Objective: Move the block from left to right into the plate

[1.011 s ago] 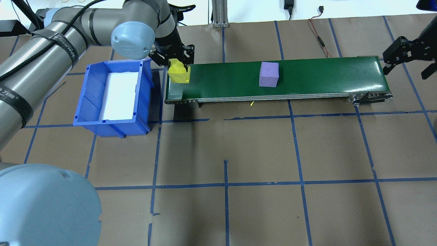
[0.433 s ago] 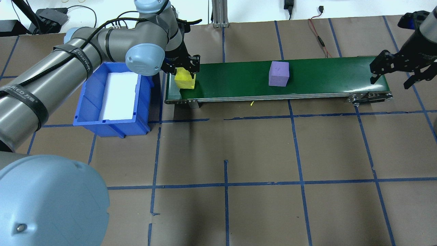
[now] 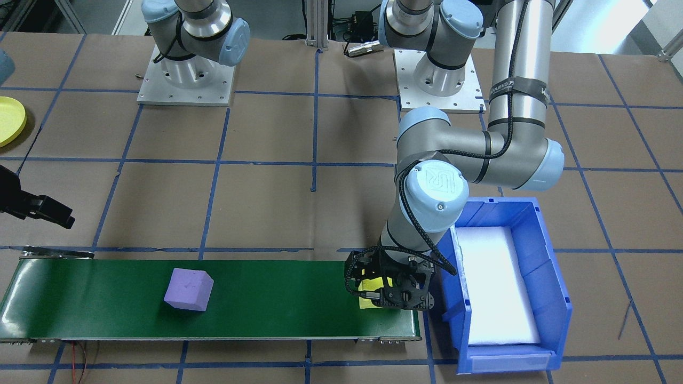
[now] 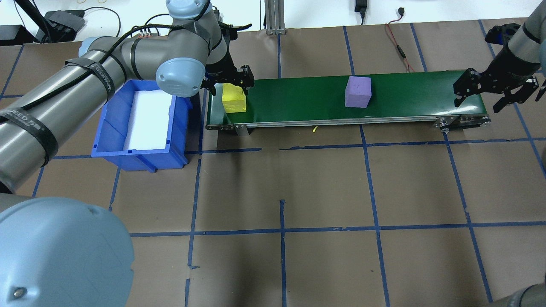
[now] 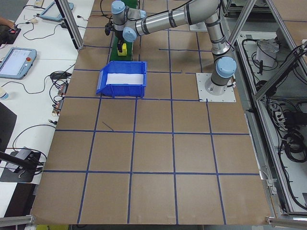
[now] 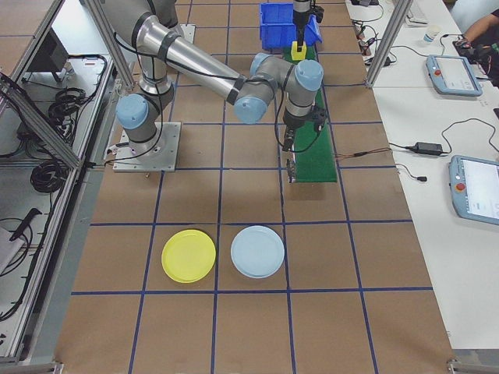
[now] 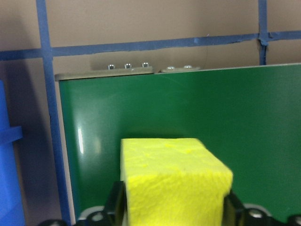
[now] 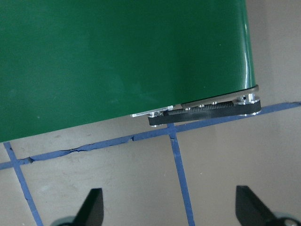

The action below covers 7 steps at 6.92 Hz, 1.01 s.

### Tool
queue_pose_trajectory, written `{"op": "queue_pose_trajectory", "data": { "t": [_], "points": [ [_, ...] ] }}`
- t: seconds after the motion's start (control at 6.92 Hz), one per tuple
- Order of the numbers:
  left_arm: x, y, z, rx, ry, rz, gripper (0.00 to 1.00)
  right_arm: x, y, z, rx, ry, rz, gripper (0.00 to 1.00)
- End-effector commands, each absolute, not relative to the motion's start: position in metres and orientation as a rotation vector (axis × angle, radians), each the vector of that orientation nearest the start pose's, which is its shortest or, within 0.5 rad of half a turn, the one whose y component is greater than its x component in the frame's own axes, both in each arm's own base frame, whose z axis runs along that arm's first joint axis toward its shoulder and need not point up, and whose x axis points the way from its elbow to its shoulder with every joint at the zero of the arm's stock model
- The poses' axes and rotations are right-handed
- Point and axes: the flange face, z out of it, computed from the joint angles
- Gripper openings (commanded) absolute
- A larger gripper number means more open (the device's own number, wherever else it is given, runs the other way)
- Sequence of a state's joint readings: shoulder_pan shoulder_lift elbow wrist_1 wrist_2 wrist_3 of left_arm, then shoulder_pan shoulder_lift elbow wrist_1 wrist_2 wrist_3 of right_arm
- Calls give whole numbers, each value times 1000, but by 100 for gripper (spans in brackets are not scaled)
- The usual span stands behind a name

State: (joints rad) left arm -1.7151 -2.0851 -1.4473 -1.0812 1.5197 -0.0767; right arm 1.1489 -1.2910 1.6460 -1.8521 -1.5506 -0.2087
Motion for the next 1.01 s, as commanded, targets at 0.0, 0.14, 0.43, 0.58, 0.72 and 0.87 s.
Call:
{"op": "queue_pose_trajectory", "data": {
  "t": [0.0, 0.14, 0.43, 0.58, 0.72, 0.87],
  "points": [
    [-228, -627, 366, 106, 3191, -153, 100, -116, -612, 316, 316, 3002, 12, 100],
    [-211, -600, 409, 74, 3191, -135, 100, -112, -623, 318, 292, 2930, -43, 100],
    [-148, -552, 468, 125, 3131, -49, 100, -96, -623, 312, 294, 2793, -76, 100],
    [-131, -515, 500, 91, 3130, -36, 100, -92, -620, 303, 297, 2767, -71, 100],
    [-134, -479, 519, 82, 3135, -26, 100, -93, -623, 305, 297, 2775, -110, 100],
    [-134, -473, 517, 96, 3145, -32, 100, -93, -623, 305, 322, 2772, -106, 100]
  ]
}}
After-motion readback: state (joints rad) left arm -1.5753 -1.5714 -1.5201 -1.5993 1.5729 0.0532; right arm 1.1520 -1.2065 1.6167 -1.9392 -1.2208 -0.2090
